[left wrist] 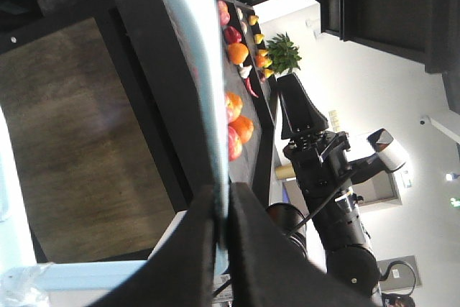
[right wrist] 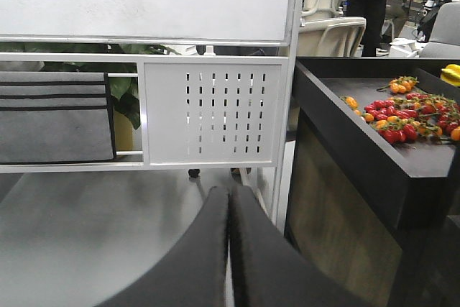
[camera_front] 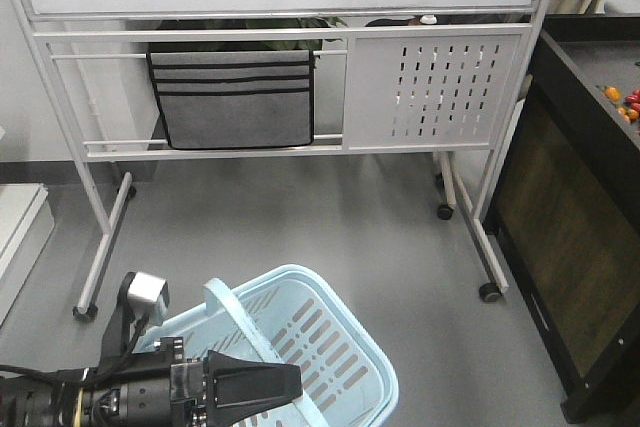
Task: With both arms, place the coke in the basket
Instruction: 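Drive the base past the whiteboard toward another shelf aisle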
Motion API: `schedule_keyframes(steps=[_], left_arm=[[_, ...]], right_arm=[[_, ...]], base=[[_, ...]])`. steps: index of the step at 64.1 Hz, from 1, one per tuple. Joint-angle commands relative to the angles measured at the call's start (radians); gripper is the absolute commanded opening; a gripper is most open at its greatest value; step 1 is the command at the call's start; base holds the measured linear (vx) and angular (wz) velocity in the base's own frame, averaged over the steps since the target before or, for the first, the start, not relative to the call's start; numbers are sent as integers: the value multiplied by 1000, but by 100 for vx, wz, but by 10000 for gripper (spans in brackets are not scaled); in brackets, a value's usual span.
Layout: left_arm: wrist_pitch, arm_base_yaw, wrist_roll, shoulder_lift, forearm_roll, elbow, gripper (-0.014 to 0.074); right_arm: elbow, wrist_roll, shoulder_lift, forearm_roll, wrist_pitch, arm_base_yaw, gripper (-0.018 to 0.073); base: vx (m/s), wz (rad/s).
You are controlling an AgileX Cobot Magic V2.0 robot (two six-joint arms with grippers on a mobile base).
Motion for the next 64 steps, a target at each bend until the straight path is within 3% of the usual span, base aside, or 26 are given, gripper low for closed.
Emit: schedule_keyframes(steps=[1, 38, 64], left_arm=[[-239, -7, 8, -34, -46, -16, -6], [-239, -7, 8, -34, -46, -16, -6], [-239, -7, 8, -34, -46, -16, -6]], right_arm=[[8, -3, -12, -3, -77, -3, -10], [8, -3, -12, -3, -77, -3, -10], [8, -3, -12, -3, -77, -3, -10]], base=[[15, 3], [16, 5], [15, 28]])
